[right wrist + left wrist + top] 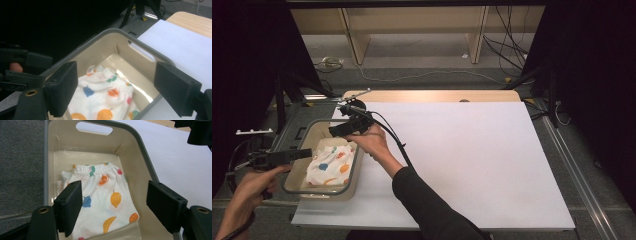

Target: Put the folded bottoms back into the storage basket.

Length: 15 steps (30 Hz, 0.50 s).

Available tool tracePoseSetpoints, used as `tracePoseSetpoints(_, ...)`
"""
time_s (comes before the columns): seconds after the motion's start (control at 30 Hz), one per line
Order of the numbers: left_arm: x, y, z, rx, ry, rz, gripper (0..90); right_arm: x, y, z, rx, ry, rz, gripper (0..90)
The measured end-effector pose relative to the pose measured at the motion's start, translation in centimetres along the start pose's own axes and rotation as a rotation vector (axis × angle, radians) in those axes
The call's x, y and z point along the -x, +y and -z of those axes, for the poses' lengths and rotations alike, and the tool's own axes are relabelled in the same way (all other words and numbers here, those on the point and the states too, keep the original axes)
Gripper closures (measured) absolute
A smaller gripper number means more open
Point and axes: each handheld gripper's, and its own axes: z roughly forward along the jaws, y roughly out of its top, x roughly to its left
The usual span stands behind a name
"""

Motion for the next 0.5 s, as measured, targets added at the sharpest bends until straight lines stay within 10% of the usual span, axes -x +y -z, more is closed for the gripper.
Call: tracePoseSetpoints(0.5, 2.0, 0.0, -1.1, 0.025, -0.036, -0.029, 26.0, 2.9, -1.7, 3.1, 0.04, -0.006, -0.049, 20.8)
